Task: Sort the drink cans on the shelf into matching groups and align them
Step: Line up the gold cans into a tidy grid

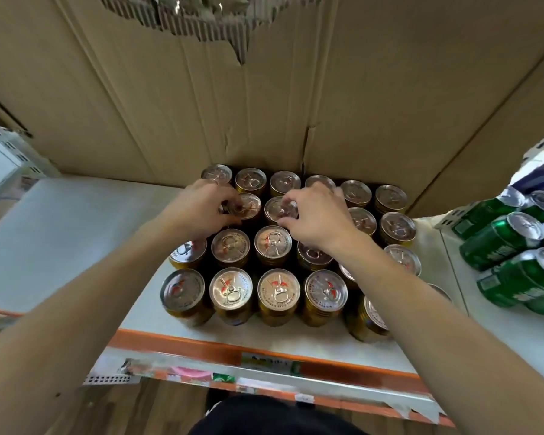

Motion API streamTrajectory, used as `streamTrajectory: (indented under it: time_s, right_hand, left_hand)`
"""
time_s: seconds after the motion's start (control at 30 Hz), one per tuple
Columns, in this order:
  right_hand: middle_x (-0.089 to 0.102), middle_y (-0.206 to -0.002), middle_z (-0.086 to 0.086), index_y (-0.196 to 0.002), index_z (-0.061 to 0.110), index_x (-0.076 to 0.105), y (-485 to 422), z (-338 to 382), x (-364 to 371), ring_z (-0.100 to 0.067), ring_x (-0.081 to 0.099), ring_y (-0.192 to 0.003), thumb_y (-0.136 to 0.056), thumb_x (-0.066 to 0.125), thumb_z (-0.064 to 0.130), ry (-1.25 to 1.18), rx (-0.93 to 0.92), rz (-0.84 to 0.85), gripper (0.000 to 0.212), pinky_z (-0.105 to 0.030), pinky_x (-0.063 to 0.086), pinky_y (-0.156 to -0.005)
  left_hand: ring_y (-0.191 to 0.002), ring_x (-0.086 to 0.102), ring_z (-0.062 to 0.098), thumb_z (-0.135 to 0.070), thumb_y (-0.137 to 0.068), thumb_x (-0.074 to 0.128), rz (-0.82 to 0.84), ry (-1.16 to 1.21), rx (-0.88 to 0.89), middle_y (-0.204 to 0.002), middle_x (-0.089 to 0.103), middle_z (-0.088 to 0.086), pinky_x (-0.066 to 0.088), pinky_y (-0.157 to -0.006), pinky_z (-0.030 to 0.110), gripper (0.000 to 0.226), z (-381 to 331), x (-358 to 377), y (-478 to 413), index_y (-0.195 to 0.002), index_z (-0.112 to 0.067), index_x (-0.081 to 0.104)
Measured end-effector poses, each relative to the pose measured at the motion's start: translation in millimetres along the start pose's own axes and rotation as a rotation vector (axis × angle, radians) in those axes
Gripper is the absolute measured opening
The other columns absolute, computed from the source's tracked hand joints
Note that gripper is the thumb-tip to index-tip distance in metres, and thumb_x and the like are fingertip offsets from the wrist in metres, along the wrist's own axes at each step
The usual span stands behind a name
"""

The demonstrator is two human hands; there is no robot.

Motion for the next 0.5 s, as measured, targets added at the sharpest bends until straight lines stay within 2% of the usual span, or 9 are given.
streamTrajectory:
  time_s: [0.1, 0.23, 0.3, 0.37, 0.43, 0.5]
  right_hand:
    - [0.065, -0.110, -0.005, -0.121, 0.026, 0.064, 5.0, 2.9, 1.2, -0.027, 0.044, -0.126, -0.091, 0.063, 0.044, 0.005, 0.006, -0.031, 0.035, -0.048, 0.026, -0.109]
    - [0.063, -0.120, -0.004, -0.122, 0.024, 0.065, 15.8, -2.5, 1.6, -0.024, 0.042, -0.129, -0.092, 0.063, 0.044, -0.115, 0.069, -0.091, 0.037, -0.049, 0.030, -0.107]
    - [0.063, -0.124, -0.001, -0.125, 0.024, 0.063, 18.5, -6.0, 3.7, -0.023, 0.038, -0.132, -0.092, 0.063, 0.046, -0.148, 0.098, -0.097, 0.040, -0.049, 0.031, -0.106]
    - [0.062, -0.125, 0.001, -0.126, 0.023, 0.062, 19.6, -6.8, 6.9, -0.022, 0.035, -0.133, -0.092, 0.063, 0.046, -0.171, 0.107, -0.095, 0.042, -0.048, 0.033, -0.104]
    - [0.063, -0.125, 0.001, -0.126, 0.022, 0.062, 20.4, -6.5, 9.1, -0.022, 0.034, -0.133, -0.092, 0.063, 0.046, -0.187, 0.106, -0.103, 0.042, -0.048, 0.035, -0.104]
    - [0.062, -0.124, 0.000, -0.125, 0.021, 0.063, 21.2, -6.6, 9.3, -0.022, 0.034, -0.133, -0.091, 0.065, 0.044, -0.205, 0.113, -0.118, 0.040, -0.048, 0.036, -0.104]
  left_hand:
    - [-0.107, 0.058, 0.028, -0.043, -0.085, 0.071, -0.029, 0.002, 0.013, -0.111, 0.067, 0.003, 0.048, -0.088, 0.039, 0.039, 1.5, 2.3, 6.3, -0.117, -0.022, 0.065]
    - [-0.122, 0.050, 0.025, -0.052, -0.081, 0.073, -0.023, 0.024, -0.117, -0.130, 0.057, 0.003, 0.043, -0.093, 0.038, 0.064, 20.4, -2.1, 21.0, -0.135, -0.030, 0.047]
    - [-0.119, 0.052, 0.024, -0.062, -0.076, 0.073, -0.033, 0.066, -0.213, -0.127, 0.057, 0.000, 0.044, -0.092, 0.038, 0.065, 39.0, -6.3, 28.7, -0.130, -0.031, 0.051]
    - [-0.106, 0.058, 0.023, -0.067, -0.073, 0.072, -0.024, 0.075, -0.272, -0.116, 0.063, 0.001, 0.049, -0.085, 0.038, 0.064, 48.2, -7.9, 33.1, -0.121, -0.026, 0.058]
    - [-0.091, 0.060, 0.022, -0.063, -0.074, 0.073, -0.054, 0.057, -0.261, -0.100, 0.068, 0.003, 0.049, -0.073, 0.036, 0.055, 45.3, -11.3, 30.9, -0.104, -0.017, 0.066]
    - [-0.090, 0.059, 0.023, -0.056, -0.077, 0.074, -0.087, 0.048, -0.231, -0.094, 0.066, 0.005, 0.047, -0.069, 0.037, 0.049, 41.1, -13.6, 25.5, -0.098, -0.012, 0.068]
Point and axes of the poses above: each hand's wrist, its own y-axis away from the middle knuckle, its own x-axis out of the palm, z = x × y, the point moved 7 cm from there along -y, towards the middle knuckle
